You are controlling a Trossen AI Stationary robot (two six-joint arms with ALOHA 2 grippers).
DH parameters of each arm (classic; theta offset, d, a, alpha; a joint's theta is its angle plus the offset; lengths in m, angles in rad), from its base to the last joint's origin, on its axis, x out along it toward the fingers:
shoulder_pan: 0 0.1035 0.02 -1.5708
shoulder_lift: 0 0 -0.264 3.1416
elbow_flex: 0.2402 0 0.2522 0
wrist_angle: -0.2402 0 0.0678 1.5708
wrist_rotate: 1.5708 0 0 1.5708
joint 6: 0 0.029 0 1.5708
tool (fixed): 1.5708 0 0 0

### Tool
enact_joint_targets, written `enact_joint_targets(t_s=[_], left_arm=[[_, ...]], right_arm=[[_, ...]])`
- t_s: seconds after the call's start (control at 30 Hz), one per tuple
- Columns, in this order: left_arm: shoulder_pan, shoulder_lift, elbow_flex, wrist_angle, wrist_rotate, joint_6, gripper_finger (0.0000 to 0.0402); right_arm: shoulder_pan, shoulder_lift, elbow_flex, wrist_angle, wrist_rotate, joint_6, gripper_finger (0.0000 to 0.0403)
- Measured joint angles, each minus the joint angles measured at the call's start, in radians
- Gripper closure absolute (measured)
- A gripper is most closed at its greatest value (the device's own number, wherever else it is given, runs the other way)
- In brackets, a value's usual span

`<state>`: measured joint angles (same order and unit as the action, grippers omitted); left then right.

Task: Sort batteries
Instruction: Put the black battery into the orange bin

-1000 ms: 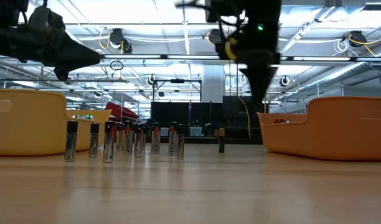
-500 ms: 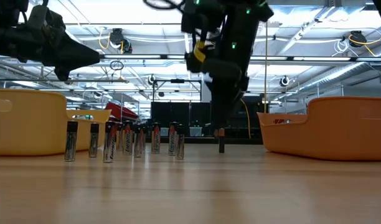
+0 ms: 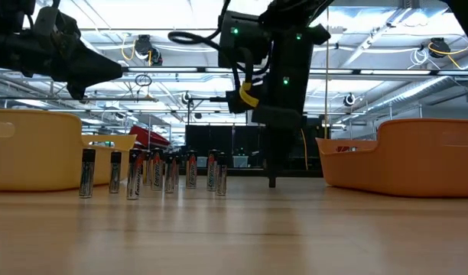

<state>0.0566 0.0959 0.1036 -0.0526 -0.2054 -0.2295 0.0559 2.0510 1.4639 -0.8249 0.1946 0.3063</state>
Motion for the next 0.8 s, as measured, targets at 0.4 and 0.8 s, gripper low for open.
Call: enact_joint_targets(t_s=[0.4,0.8], left_arm=[[0.000,0.000,0.000,-0.001,0.000,0.000,0.0299],[0.000,0.000,0.000,-0.002,-0.006,0.002,0.0299]], right_arm=[[-0.007,0.008,-0.052,0.069,-0.029,-0.017,0.0349],[-0.007,-0.029,-0.063,0.076,-0.019,-0.023,0.0394]])
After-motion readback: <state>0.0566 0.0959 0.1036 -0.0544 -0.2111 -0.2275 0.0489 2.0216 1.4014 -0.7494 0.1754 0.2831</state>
